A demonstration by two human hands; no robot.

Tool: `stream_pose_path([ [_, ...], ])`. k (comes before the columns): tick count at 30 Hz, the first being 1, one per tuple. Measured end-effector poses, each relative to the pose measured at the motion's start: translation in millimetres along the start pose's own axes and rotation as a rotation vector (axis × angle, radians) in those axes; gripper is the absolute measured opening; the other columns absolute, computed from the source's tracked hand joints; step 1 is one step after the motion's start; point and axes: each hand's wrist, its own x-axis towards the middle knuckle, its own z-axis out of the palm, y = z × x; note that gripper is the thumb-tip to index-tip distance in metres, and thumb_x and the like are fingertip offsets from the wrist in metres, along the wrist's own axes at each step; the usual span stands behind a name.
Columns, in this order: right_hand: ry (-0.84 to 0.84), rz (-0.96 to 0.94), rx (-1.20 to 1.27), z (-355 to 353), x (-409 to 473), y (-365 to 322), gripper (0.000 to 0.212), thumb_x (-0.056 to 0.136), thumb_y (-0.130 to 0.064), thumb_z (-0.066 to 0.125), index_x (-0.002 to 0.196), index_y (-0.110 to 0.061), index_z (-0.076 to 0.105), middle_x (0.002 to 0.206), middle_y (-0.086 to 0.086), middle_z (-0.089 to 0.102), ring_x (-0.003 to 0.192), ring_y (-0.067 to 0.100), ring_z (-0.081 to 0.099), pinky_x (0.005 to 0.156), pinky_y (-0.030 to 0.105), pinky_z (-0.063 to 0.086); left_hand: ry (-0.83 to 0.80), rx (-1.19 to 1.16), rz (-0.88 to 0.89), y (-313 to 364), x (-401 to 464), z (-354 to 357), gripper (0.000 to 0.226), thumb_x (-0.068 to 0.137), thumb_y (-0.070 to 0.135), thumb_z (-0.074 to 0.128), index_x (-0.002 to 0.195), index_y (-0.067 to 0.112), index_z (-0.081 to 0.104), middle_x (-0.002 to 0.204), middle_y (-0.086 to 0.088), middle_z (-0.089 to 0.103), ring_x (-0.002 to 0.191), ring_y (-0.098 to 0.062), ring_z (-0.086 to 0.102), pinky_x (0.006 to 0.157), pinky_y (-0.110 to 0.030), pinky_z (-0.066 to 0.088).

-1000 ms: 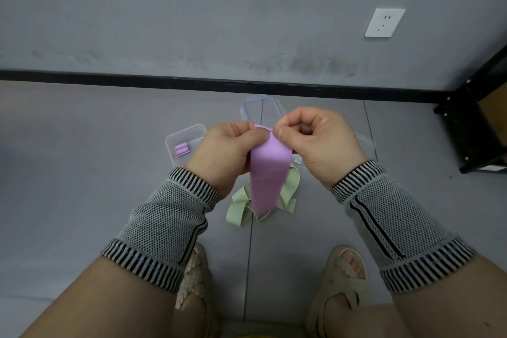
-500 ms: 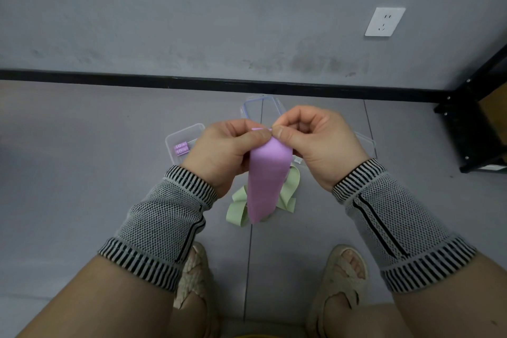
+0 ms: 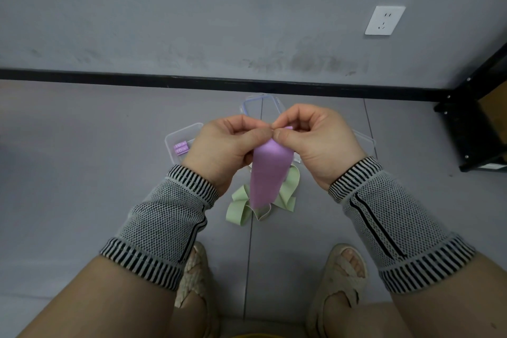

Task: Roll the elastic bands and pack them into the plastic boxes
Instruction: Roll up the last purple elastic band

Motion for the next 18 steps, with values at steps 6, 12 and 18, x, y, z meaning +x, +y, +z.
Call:
stream_pose_path([
  [6, -0.022, 0.033, 0.072, -2.2, -2.3, -0.8, 0.019, 0.082, -0.002, 0.067, 0.077, -0.020, 0.067, 0.079, 0.011, 0.069, 0.074, 0.020, 0.064, 0.077, 0.040, 0.055, 0.049, 0.065, 0.123, -1.2, 1.0, -2.4, 0.015, 0.081, -0.003, 0.064, 0.074, 0.010, 0.066, 0.069, -0.007, 0.067, 0.066, -0.015, 0.062, 0.063, -0.023, 0.051],
  [12, 0.017, 0.000, 0.033, -2.8, -2.9, -2.2, 0.020, 0.083, -0.005, 0.069, 0.069, -0.020, 0.068, 0.072, 0.011, 0.070, 0.067, 0.023, 0.066, 0.070, 0.042, 0.058, 0.045, 0.064, 0.148, -1.5, 0.7, -0.6, 0.018, 0.081, -0.006, 0.064, 0.074, 0.011, 0.065, 0.069, -0.006, 0.066, 0.066, -0.015, 0.061, 0.064, -0.022, 0.051],
  [18, 0.059, -0.055, -0.015, 0.6, -1.3, -0.3, 0.023, 0.079, -0.003, 0.071, 0.068, -0.023, 0.067, 0.072, 0.003, 0.068, 0.071, 0.017, 0.064, 0.076, 0.039, 0.057, 0.017, -0.039, 0.087, 1.1, 0.6, 0.1, 0.021, 0.081, -0.010, 0.060, 0.074, 0.010, 0.064, 0.064, -0.003, 0.065, 0.063, -0.014, 0.061, 0.064, -0.024, 0.051],
])
